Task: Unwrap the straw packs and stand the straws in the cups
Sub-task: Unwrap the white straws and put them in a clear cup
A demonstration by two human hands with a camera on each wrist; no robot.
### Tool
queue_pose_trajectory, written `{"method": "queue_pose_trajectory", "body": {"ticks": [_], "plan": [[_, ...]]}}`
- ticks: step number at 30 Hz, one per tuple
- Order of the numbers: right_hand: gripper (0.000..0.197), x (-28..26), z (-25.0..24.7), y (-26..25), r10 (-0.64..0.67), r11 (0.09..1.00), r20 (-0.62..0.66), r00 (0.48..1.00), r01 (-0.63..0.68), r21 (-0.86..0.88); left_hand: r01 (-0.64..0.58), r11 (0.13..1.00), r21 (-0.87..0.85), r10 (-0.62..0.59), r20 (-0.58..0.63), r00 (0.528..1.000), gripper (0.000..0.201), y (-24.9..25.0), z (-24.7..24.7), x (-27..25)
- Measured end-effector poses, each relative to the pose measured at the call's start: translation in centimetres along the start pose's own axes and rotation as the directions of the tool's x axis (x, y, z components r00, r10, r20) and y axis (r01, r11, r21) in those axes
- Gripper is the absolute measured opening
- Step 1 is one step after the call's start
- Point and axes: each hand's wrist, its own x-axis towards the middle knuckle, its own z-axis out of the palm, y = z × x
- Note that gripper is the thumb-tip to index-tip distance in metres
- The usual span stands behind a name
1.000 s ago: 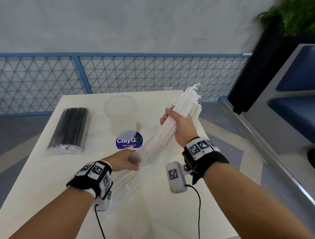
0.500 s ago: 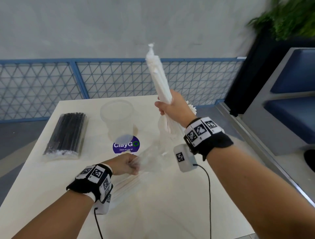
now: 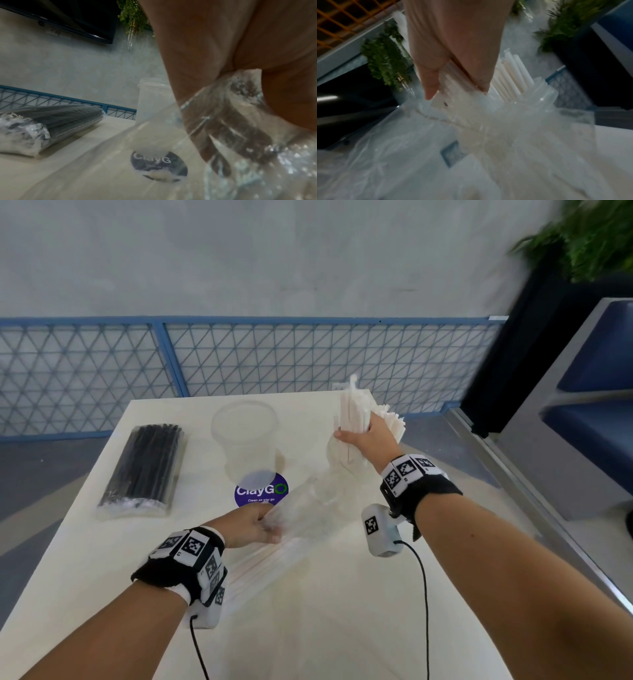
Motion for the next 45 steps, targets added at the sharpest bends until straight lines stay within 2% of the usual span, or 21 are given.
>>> {"method": "queue_pose_trajectory", "body": {"ticks": [3, 12, 17, 19, 21, 22, 23, 24, 25, 26, 28, 29, 30, 31, 34, 37, 38, 41, 43, 45], "plan": [[0.039, 0.0, 0.0, 0.4, 0.053, 0.998, -0.009, 0.999, -0.052, 0.043, 0.016, 1.000, 0.014, -0.016, -0.004, 1.000, 0.024, -0.1, -0.2, -0.1], [0.044, 0.9, -0.7, 1.3, 0.140, 0.988, 0.059, 0.988, -0.136, -0.067, 0.063, 0.997, 0.051, -0.061, -0.038, 0.997, 0.031, -0.2, -0.6, -0.2], [0.076, 1.2, -1.9, 1.7, 0.167, 0.980, 0.174, 0.970, -0.145, -0.132, 0.054, 0.999, 0.000, -0.054, -0.047, 0.997, 0.029, -0.2, -1.0, -0.7], [0.081, 1.3, -2.2, 1.1, 0.079, 0.987, 0.188, 0.979, -0.051, -0.150, 0.048, 0.999, -0.025, -0.050, -0.056, 0.997, 0.030, -0.1, -1.0, -0.9], [0.075, 0.8, -2.0, -0.3, -0.098, 0.975, 0.049, 0.994, 0.106, -0.196, 0.044, 0.998, -0.032, -0.046, -0.052, 0.998, 0.026, -0.1, -1.2, -1.1], [0.065, 0.5, -1.9, -0.9, -0.215, 0.948, -0.054, 0.975, 0.195, -0.253, 0.039, 0.999, -0.029, -0.041, -0.048, 0.998, 0.022, -0.1, -1.3, -1.2], [0.051, -0.2, -1.6, -1.5, -0.327, 0.910, -0.139, 0.935, 0.271, -0.315, 0.032, 0.999, -0.028, -0.034, -0.048, 0.998, 0.019, -0.2, -1.3, -1.2], [0.035, -1.0, -1.4, -2.1, -0.407, 0.879, -0.189, 0.894, 0.326, -0.349, 0.026, 0.999, -0.029, -0.028, -0.053, 0.998, 0.016, -0.2, -1.3, -1.3], [0.021, -1.6, -1.2, -2.5, -0.440, 0.865, -0.182, 0.879, 0.361, -0.349, 0.019, 0.999, -0.033, -0.021, -0.063, 0.998, 0.012, -0.1, -1.3, -1.3], [0.011, -2.4, -1.0, -2.8, -0.432, 0.865, -0.109, 0.895, 0.377, -0.332, 0.009, 0.999, -0.035, -0.011, -0.072, 0.997, 0.009, 0.0, -1.3, -1.4], [0.010, -3.7, -0.3, -2.9, -0.284, 0.878, 0.207, 0.936, 0.341, -0.336, -0.010, 0.999, -0.043, 0.006, -0.089, 0.996, 0.011, 0.2, -1.2, -1.4], [0.011, -4.1, 0.2, -2.6, -0.168, 0.857, 0.375, 0.912, 0.323, -0.402, -0.017, 0.999, -0.047, 0.012, -0.102, 0.995, 0.014, 0.4, -1.2, -1.4], [0.015, -4.4, 0.7, -1.9, -0.072, 0.814, 0.481, 0.874, 0.330, -0.478, -0.023, 0.999, -0.049, 0.017, -0.115, 0.993, 0.016, 0.7, -1.1, -1.4], [0.020, -4.6, 1.1, -1.1, -0.028, 0.771, 0.531, 0.847, 0.356, -0.527, -0.027, 0.998, -0.050, 0.021, -0.126, 0.992, 0.018, 1.0, -1.1, -1.4], [0.029, -5.0, 2.3, 0.8, 0.012, 0.774, 0.527, 0.850, 0.325, -0.543, -0.054, 0.998, -0.040, 0.048, -0.134, 0.990, 0.019, 1.6, -0.9, -1.4], [0.016, -5.4, 2.8, 1.1, 0.034, 0.827, 0.528, 0.849, 0.272, -0.491, -0.082, 0.995, -0.050, 0.073, -0.160, 0.984, 0.019, 1.9, -0.7, -1.7], [0.022, -5.7, 3.0, 0.8, 0.073, 0.821, 0.539, 0.839, 0.256, -0.510, -0.092, 0.994, -0.057, 0.080, -0.180, 0.980, 0.018, 1.9, -0.6, -1.7], [0.040, -6.4, 3.5, 0.3, 0.207, 0.758, 0.616, 0.760, 0.274, -0.592, -0.136, 0.987, -0.089, 0.112, -0.235, 0.965, 0.021, 2.1, -0.3, -1.7], [0.040, -6.7, 3.9, -0.1, 0.285, 0.681, 0.649, 0.705, 0.329, -0.655, -0.171, 0.977, -0.124, 0.134, -0.266, 0.955, 0.021, 2.4, -0.1, -1.6], [0.039, -6.6, 4.4, -0.8, 0.344, 0.621, 0.641, 0.686, 0.346, -0.703, -0.190, 0.968, -0.165, 0.137, -0.288, 0.948, 0.022, 2.8, 0.2, -1.7]]}}
